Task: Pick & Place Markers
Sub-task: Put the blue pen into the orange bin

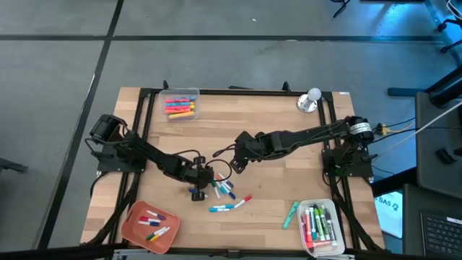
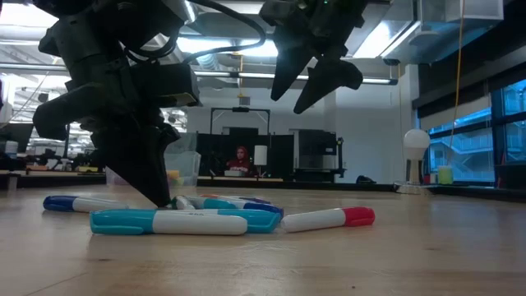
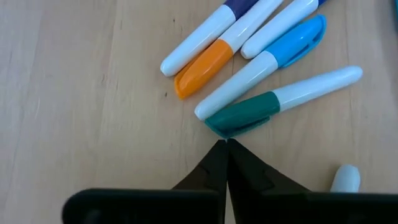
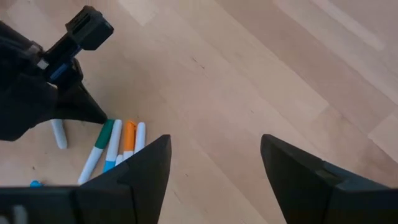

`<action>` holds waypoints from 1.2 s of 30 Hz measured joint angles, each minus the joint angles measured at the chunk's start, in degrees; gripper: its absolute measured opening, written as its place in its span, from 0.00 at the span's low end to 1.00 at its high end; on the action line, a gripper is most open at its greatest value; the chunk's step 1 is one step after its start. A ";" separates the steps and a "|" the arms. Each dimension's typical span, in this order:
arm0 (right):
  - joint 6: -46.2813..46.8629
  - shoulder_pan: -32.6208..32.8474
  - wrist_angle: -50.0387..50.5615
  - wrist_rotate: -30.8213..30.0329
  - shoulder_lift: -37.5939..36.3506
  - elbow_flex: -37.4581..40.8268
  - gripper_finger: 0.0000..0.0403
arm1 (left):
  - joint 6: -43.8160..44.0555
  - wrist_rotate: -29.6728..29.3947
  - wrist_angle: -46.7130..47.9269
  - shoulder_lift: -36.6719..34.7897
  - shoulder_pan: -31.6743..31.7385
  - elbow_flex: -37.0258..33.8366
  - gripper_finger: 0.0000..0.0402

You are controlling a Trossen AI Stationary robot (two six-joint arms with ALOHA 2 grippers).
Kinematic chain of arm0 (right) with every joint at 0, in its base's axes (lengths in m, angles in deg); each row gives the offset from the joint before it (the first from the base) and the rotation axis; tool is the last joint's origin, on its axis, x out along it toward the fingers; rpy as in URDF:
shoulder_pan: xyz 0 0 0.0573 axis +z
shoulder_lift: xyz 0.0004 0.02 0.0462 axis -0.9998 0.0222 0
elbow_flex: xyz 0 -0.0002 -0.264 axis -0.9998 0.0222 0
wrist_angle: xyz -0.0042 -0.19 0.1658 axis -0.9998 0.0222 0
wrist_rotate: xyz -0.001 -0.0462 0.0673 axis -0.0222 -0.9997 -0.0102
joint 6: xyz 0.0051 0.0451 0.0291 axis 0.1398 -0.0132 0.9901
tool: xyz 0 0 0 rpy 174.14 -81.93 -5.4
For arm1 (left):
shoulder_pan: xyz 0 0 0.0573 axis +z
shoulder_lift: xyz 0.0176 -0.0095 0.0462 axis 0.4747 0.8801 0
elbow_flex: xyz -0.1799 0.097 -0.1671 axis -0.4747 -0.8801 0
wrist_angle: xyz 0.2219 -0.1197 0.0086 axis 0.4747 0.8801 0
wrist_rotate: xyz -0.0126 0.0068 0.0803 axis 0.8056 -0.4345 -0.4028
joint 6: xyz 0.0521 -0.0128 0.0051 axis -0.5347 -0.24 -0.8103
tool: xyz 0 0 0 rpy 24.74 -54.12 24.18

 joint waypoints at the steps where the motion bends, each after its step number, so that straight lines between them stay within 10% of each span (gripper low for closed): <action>1: -0.01 -0.14 0.00 -0.01 0.00 0.00 0.61 | -0.02 -0.03 0.21 -0.42 0.00 -0.07 0.00; 36: -1.15 -0.75 -0.02 -0.34 0.00 0.02 0.61 | -0.03 0.61 26.69 -27.82 -0.09 -0.03 0.00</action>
